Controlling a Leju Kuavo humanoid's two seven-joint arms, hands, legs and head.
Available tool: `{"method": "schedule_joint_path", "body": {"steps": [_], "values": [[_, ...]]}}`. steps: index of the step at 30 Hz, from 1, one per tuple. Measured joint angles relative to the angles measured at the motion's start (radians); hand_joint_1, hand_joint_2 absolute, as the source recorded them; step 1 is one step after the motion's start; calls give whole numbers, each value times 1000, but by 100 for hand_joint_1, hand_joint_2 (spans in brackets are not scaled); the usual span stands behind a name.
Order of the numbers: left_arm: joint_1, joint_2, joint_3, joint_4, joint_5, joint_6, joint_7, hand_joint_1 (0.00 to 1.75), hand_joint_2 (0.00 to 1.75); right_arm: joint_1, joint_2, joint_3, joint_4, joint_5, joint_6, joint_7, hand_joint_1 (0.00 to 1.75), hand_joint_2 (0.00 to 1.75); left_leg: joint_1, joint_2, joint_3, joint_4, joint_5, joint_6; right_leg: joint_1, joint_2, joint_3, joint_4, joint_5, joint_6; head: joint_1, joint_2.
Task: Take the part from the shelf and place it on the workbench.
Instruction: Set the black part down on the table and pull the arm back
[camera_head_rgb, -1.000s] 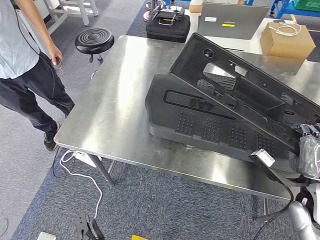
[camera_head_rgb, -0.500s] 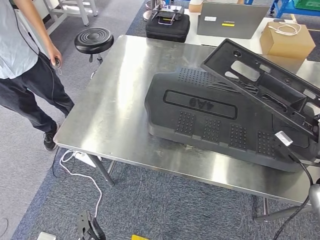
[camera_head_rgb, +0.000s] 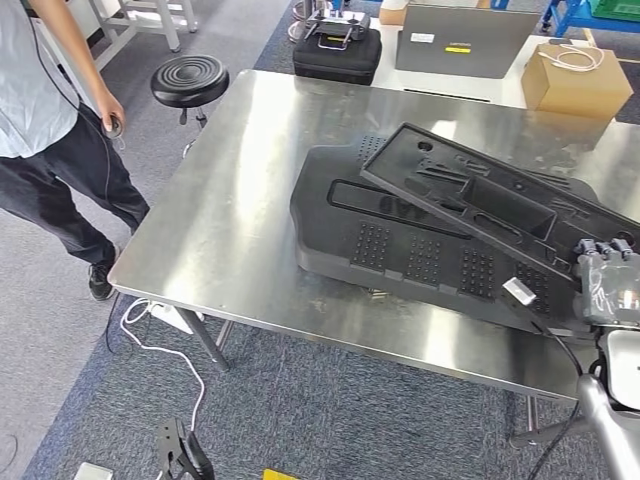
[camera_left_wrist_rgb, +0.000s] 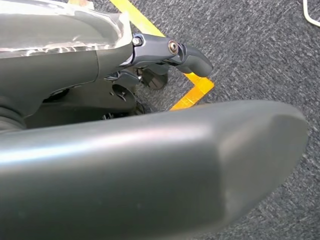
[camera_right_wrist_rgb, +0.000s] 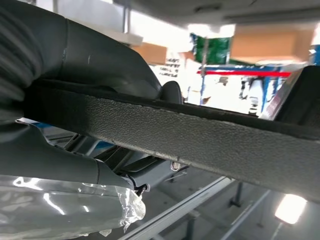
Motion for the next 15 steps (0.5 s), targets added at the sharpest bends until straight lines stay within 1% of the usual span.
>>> {"method": "schedule_joint_path", "body": {"steps": [7, 10, 15], "values": [[0, 0, 0, 0, 0, 0, 0, 0, 0, 5, 23, 30, -2, 3, 0, 0, 175, 175, -1, 0, 0, 0, 0, 0, 0, 0, 0, 0, 0, 0, 0, 0], [0, 0, 0, 0, 0, 0, 1, 0, 0, 23, 37, 49, -19, 8, 1, 1, 175, 175, -1, 0, 0, 0, 0, 0, 0, 0, 0, 0, 0, 0, 0, 0], [1, 0, 0, 0, 0, 4, 1, 0, 0, 64, 56, 125, -72, 17, 34, 48, 175, 175, -1, 0, 0, 0, 0, 0, 0, 0, 0, 0, 0, 0, 0, 0]]}}
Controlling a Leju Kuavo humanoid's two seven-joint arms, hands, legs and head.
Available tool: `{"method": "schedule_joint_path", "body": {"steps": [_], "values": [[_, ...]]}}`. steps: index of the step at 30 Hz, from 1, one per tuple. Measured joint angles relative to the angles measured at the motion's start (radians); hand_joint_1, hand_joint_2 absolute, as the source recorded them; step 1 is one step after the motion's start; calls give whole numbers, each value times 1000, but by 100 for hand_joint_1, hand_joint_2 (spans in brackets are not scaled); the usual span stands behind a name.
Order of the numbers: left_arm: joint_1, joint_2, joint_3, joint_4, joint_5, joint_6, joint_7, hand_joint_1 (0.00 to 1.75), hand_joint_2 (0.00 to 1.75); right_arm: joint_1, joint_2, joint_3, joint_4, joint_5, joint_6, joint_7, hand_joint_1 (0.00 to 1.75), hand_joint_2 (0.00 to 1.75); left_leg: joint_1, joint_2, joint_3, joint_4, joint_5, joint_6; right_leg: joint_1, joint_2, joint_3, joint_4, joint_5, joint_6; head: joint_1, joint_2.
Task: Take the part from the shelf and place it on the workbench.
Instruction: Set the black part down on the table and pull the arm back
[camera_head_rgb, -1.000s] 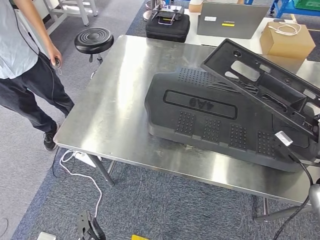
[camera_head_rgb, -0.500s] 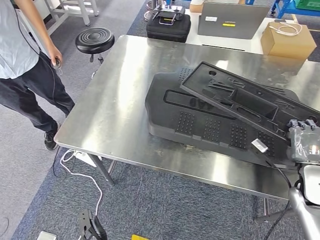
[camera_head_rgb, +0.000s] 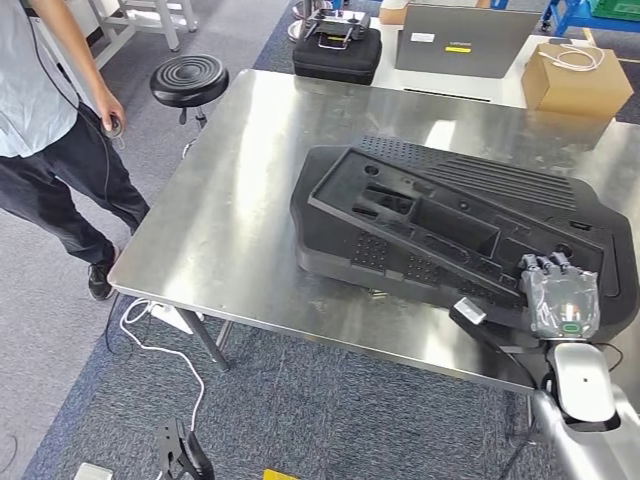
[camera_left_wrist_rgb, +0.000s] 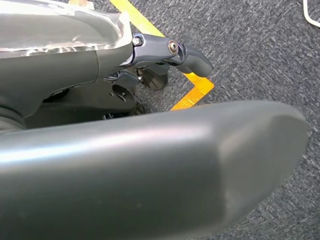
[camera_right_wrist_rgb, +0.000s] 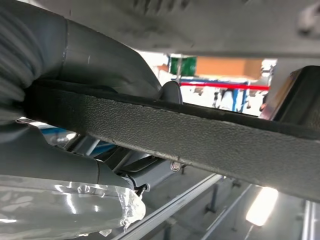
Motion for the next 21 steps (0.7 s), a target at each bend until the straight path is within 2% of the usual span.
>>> {"method": "schedule_joint_path", "body": {"steps": [8, 21], "values": [[1, 0, -1, 0, 0, 3, 2, 0, 0, 10, 17, 72, -18, 1, 30, 31, 175, 175, 0, 0, 0, 0, 0, 0, 0, 0, 1, 0, 0, 0, 0, 0], [1, 0, -25, 0, 0, -8, 8, 0, 0, -121, 33, 31, 21, -20, 54, 26, 175, 175, 0, 0, 0, 0, 0, 0, 0, 0, 0, 0, 0, 0, 0, 0]]}}
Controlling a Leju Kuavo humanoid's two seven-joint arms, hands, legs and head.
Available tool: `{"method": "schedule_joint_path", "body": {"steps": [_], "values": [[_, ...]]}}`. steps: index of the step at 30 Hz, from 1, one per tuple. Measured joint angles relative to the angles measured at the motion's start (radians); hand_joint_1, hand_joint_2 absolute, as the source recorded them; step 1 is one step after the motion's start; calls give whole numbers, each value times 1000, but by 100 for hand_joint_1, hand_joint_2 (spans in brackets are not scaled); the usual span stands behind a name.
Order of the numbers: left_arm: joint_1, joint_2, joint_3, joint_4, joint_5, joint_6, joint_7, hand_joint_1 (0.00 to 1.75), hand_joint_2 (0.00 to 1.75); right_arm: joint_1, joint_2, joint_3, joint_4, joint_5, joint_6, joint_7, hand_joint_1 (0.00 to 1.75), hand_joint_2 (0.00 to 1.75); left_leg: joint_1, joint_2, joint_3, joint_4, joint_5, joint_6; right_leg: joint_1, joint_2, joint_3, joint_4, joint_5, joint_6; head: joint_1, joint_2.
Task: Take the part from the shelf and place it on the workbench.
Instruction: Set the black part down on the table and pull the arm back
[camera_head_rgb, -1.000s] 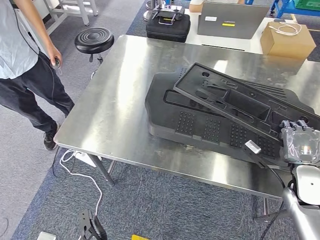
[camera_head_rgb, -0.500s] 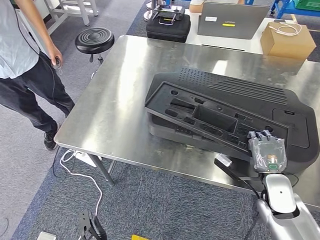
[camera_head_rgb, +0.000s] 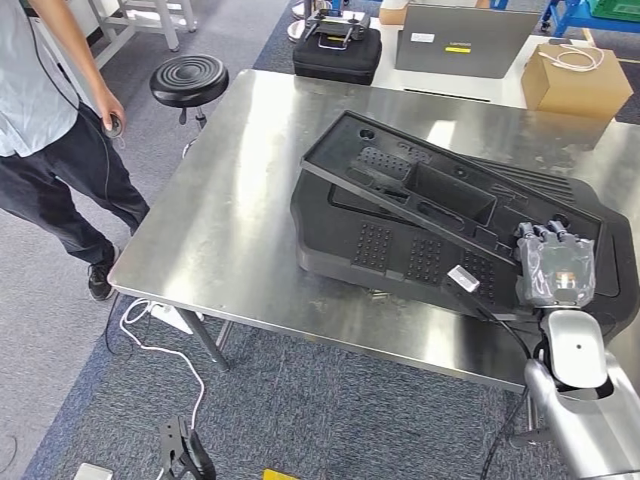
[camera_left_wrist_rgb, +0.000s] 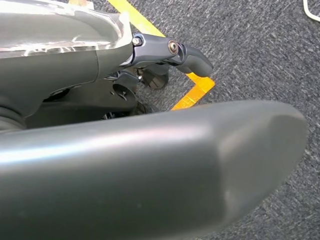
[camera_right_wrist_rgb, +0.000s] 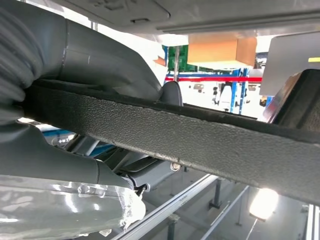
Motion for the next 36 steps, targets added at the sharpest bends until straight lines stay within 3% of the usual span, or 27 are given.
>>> {"method": "schedule_joint_path", "body": {"steps": [10, 18, 25, 36], "values": [[0, 0, -3, 0, 0, -4, 2, 0, 0, -21, 9, -2, 17, -6, 5, -1, 175, 175, 0, 0, -1, 0, 0, 0, 0, 0, 0, 0, 0, 0, 0, 0], [-3, 0, -23, 0, 0, -11, 13, 0, 0, -138, 42, 7, 57, -28, 57, 5, 175, 175, 0, 0, 0, 0, 0, 0, 0, 0, 0, 0, 0, 0, 0, 0], [-7, 0, -38, 0, 0, -23, 25, 0, 0, -236, 92, 31, 172, -5, 124, 52, 175, 175, 0, 0, 0, 0, 0, 0, 0, 0, 0, 0, 0, 0, 0, 0], [-12, 0, -52, 0, 0, -28, 27, 0, 0, -322, 111, 35, 336, -26, 101, 75, 175, 175, 0, 0, 0, 0, 0, 0, 0, 0, 0, 0, 0, 0, 0, 0]]}}
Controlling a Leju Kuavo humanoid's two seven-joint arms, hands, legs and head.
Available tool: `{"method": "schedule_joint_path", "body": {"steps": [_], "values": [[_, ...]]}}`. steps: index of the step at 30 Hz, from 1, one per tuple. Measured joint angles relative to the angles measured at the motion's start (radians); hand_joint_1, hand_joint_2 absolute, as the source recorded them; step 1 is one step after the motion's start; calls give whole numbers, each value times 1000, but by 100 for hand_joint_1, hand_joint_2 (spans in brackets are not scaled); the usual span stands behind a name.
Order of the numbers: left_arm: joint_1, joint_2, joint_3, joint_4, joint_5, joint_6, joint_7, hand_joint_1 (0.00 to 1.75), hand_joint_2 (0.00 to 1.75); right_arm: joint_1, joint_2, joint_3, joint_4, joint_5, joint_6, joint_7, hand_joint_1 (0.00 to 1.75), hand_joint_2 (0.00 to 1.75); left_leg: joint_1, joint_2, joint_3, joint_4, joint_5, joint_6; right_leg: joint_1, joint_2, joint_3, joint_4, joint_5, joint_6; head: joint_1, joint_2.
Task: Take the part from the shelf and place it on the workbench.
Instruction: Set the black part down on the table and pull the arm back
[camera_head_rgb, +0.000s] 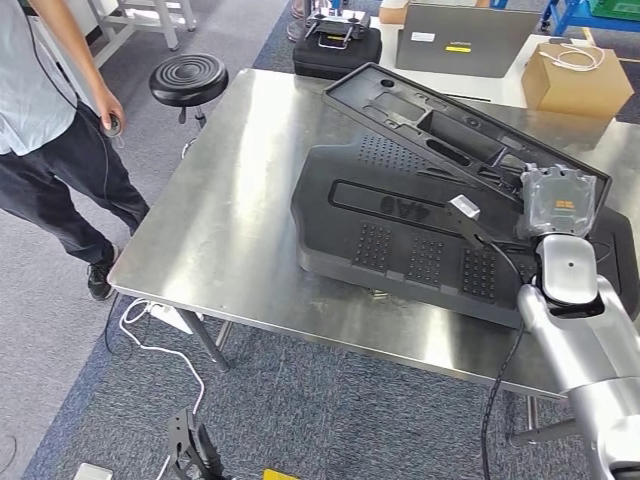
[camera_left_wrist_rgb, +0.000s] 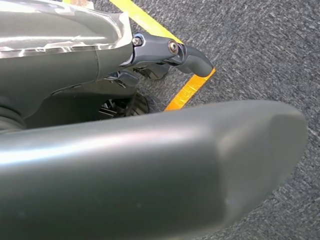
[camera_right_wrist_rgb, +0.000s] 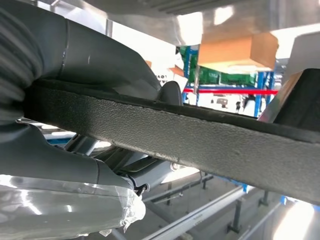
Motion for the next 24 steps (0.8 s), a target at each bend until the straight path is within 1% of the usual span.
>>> {"method": "schedule_joint_path", "body": {"steps": [4, 5, 6, 8, 9, 10, 20, 24], "values": [[-1, 0, -8, 0, 0, -1, 0, 0, 0, -2, 0, -3, 48, 10, 0, 25, 175, 175, 0, 0, 0, 0, 0, 0, 0, 0, 0, 0, 0, 0, 0, 0], [-1, 0, -11, 0, 0, -1, 1, 0, 0, -2, 0, -6, 60, 11, 0, 30, 169, 175, 0, 0, 0, 0, 0, 0, 0, 0, 0, 0, 0, 0, 0, 0], [-1, 0, -13, 0, 0, -1, 3, 0, 0, -3, 0, -8, 72, 11, 0, 34, 139, 175, 0, 0, 0, 0, 0, 0, 0, 0, 0, 0, 0, 0, 0, 0], [-1, 0, -15, 0, 0, -1, 7, 0, 0, -3, 0, -11, 92, 10, 0, 37, 52, 175, 0, 0, 0, 0, 0, 0, 0, 0, 0, 0, 0, 0, 0, 0], [-1, 0, -16, 0, 0, 0, 8, 0, 0, -2, 0, -12, 100, 11, 0, 38, 14, 175, 0, 0, 0, 0, 0, 0, 0, 0, 0, 0, 0, 0, 0, 0], [-1, 0, -16, 0, 0, 0, 8, 0, 0, -2, 0, -12, 108, 12, 0, 38, 0, 175, 0, 0, 0, 0, 0, 0, 0, 0, 0, 0, 0, 0, 0, 0], [-1, 0, -22, 0, 0, 1, 8, 0, 0, 10, 15, -11, 153, 22, -2, 44, 0, 175, 0, 0, 0, 0, 0, 0, 0, 0, 0, 0, 0, 0, 0, 0], [-1, 0, -22, 0, 0, 5, 8, 0, 0, 24, 17, -10, 158, 30, -18, 32, 0, 175, 0, 0, 0, 0, 0, 0, 0, 0, 0, 0, 0, 0, 0, 0]]}}
